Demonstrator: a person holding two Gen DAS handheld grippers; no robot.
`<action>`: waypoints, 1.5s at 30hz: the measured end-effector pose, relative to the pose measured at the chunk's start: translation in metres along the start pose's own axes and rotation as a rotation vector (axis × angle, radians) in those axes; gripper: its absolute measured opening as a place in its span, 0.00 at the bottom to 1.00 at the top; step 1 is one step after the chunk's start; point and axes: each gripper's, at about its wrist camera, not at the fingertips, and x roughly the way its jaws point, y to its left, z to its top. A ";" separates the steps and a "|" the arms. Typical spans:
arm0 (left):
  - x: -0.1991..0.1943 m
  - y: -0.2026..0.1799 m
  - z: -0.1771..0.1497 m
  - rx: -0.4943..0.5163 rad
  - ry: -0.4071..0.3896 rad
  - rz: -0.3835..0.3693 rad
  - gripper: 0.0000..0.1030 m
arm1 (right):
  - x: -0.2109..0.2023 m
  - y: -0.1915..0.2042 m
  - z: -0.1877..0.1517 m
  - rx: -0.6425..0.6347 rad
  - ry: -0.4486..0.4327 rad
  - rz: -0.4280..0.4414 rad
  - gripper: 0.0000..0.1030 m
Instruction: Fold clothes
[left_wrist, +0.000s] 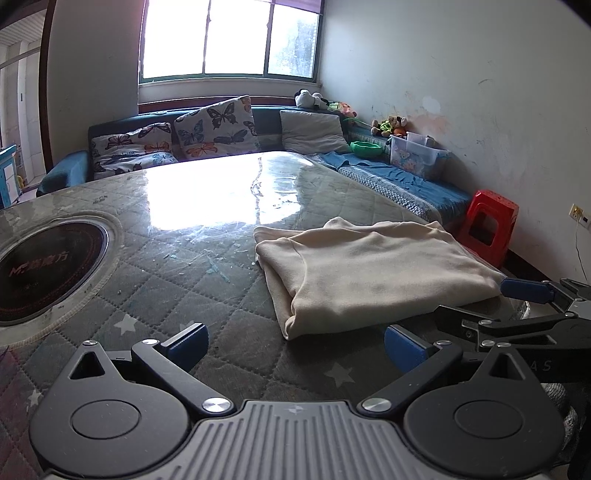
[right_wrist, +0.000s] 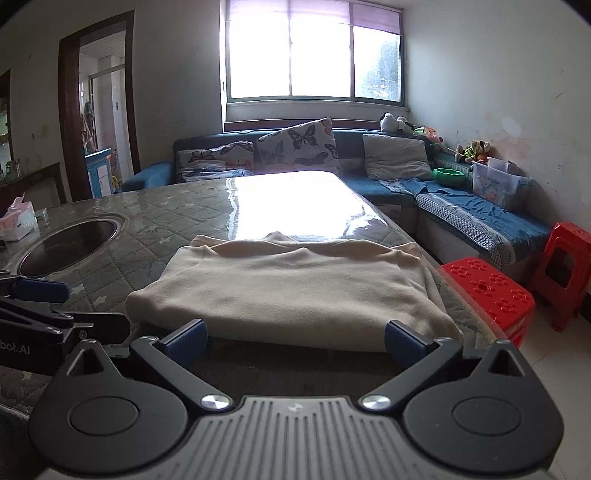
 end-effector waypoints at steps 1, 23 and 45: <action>0.000 0.000 -0.001 0.000 0.001 0.000 1.00 | -0.001 0.000 -0.001 -0.001 0.001 -0.001 1.00; -0.004 -0.006 -0.008 0.018 0.008 0.003 1.00 | -0.005 0.005 -0.009 -0.010 0.017 -0.019 1.00; 0.005 -0.007 -0.003 0.031 0.033 -0.006 1.00 | 0.002 0.003 -0.007 -0.003 0.037 -0.021 1.00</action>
